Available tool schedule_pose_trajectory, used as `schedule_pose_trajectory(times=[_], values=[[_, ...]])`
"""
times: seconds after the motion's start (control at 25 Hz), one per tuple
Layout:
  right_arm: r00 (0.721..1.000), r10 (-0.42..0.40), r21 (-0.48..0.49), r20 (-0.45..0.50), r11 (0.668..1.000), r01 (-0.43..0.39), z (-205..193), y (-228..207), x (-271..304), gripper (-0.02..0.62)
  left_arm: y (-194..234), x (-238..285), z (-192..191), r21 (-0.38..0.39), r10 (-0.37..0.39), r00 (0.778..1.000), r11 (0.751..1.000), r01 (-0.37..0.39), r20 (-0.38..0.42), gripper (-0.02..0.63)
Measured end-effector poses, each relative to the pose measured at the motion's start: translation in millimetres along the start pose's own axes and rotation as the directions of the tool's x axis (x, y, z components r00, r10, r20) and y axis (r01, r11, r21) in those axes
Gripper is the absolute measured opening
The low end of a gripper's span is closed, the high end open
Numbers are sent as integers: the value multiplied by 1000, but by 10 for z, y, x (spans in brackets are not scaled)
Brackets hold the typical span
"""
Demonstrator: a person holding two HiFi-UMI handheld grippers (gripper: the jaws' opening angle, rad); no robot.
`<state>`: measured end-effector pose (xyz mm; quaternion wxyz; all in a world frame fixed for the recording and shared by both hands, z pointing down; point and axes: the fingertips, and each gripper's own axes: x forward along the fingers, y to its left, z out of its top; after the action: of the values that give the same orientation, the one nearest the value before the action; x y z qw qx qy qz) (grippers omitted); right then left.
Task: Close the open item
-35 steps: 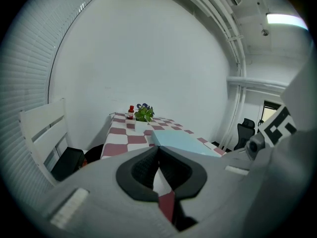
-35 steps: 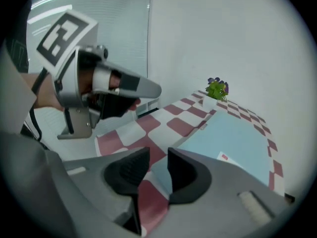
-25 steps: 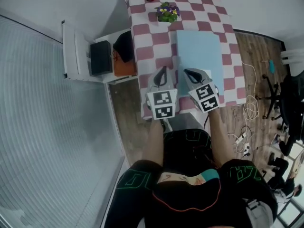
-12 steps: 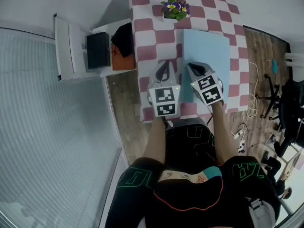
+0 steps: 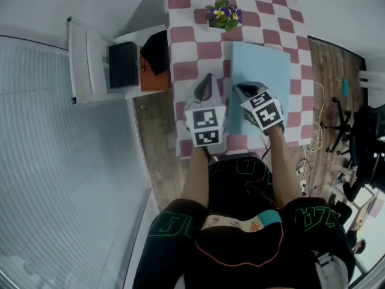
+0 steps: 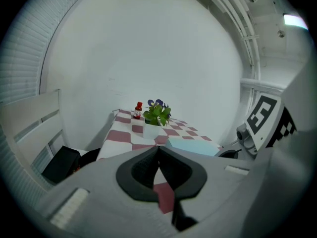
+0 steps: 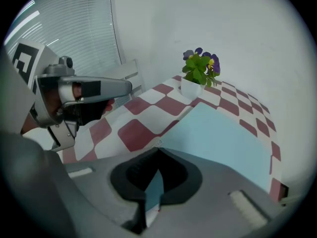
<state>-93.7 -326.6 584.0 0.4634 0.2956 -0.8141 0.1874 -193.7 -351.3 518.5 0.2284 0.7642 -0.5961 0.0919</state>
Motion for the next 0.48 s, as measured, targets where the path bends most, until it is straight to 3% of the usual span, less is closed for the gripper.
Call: schedule_pose_trajectory(times=[0.12, 0.28, 0.48], values=[[1000, -18, 6, 17, 1000, 18, 6, 7, -22, 5, 55, -81, 87, -4, 13, 1000, 1000, -13, 19, 9], [995, -59, 84, 82, 995, 52, 13, -43, -132, 5, 36, -282, 255, 25, 4, 999, 1000, -6, 53, 9], [969, -119, 167, 217, 982, 83, 92, -15, -462, 3, 12, -570, 333, 41, 0, 996, 999, -3, 85, 9]])
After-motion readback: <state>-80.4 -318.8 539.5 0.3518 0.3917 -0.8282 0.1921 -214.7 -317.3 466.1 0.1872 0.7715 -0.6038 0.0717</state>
